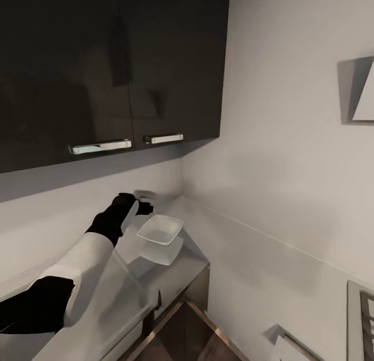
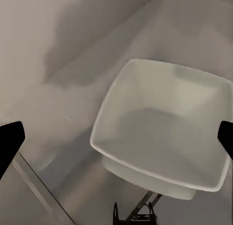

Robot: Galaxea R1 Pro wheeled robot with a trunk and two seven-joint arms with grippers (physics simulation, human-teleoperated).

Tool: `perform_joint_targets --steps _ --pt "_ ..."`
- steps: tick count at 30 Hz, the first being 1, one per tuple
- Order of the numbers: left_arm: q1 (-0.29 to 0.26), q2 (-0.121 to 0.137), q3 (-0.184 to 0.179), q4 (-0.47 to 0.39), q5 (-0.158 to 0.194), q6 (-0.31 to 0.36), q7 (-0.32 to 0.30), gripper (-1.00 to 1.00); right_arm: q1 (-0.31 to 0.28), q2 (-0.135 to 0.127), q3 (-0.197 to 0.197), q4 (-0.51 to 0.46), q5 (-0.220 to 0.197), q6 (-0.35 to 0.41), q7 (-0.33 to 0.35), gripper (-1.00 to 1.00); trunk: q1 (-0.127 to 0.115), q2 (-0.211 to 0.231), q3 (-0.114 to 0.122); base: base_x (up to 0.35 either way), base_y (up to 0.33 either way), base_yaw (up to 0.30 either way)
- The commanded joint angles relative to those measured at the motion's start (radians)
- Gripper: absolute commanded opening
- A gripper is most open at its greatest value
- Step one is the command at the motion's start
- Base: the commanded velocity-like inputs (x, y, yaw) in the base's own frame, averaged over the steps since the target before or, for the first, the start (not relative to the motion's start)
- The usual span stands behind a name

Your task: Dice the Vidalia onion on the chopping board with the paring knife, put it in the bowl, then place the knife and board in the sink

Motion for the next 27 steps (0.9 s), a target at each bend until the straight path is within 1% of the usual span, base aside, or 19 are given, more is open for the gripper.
perform_joint_targets --steps 1,4,9,22,27 --pt "0.000 0.000 0.002 -0.001 0.007 0.004 0.007 1.00 0.001 0.000 0.009 -0.002 -0.010 0.000 -0.004 1.00 0.000 -0.001 -0.002 0.089 0.000 0.000" --pt "0.000 0.001 0.015 -0.001 0.007 0.003 0.006 1.00 0.001 0.000 0.009 -0.002 -0.010 0.000 -0.005 1.00 0.000 -0.001 -0.007 0.091 0.000 0.000" --pt "0.000 0.003 0.022 -0.002 0.007 0.003 0.007 1.00 0.001 0.000 0.009 -0.002 -0.010 0.000 -0.005 1.00 0.000 -0.001 -0.015 0.092 0.000 0.000" --pt "0.000 0.004 0.023 -0.002 0.007 0.002 0.008 1.00 0.001 0.000 0.009 -0.002 -0.010 0.000 -0.004 1.00 0.000 -0.001 -0.036 0.093 0.000 0.000" --pt "0.000 0.004 0.023 -0.002 0.007 0.002 0.008 1.00 0.001 0.000 0.009 -0.002 -0.010 0.000 -0.004 1.00 0.000 -0.001 -0.044 0.039 0.000 0.000"
